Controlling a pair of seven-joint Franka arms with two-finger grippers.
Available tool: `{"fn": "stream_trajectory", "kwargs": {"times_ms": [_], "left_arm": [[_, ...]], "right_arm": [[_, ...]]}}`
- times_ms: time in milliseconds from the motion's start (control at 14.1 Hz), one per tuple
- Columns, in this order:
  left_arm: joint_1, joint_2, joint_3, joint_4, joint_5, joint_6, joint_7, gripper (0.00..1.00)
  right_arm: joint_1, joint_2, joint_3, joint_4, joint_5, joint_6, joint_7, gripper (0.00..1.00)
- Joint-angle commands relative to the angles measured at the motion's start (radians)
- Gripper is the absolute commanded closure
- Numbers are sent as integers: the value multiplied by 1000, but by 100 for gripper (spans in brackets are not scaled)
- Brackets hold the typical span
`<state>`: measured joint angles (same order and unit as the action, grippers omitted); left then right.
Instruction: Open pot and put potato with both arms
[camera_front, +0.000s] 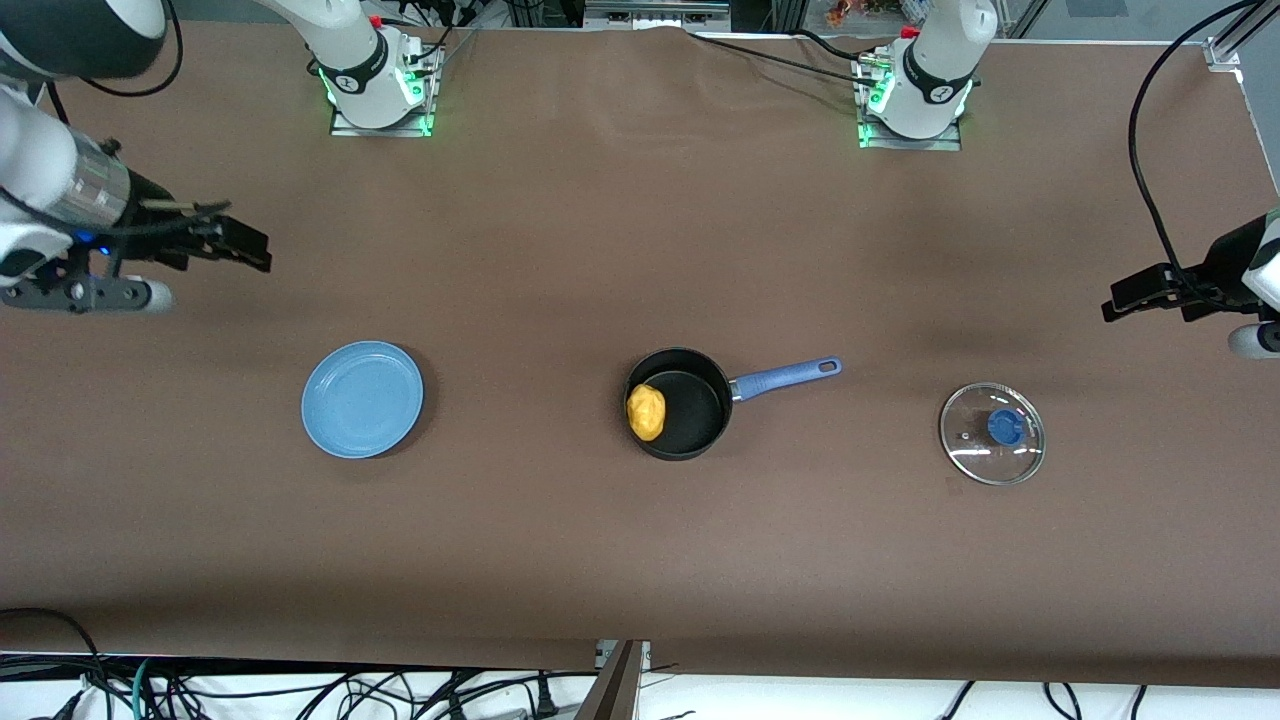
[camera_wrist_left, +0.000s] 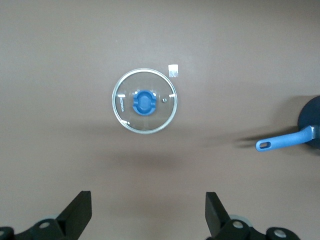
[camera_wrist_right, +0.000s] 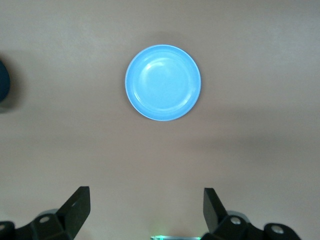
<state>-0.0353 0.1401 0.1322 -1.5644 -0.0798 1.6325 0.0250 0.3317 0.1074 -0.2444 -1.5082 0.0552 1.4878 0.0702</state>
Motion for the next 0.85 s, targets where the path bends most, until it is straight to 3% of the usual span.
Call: {"fn": "stream_trajectory", "kwargs": {"times_ms": [0, 71, 284, 781], "left_arm": [[-3, -27, -40, 14, 26, -37, -40, 0], [-9, -27, -51, 14, 41, -36, -42, 0], [-14, -22, -65, 43, 54, -33, -39, 0], [-12, -20, -66, 46, 55, -33, -39, 0]], "right_arm": [[-187, -44, 139, -44, -43, 17, -153, 0], [-224, -45, 181, -41, -64, 14, -183, 0], [-231, -45, 169, -38, -63, -20, -239, 0], [-220, -25, 180, 29, -67, -49, -161, 0]]}}
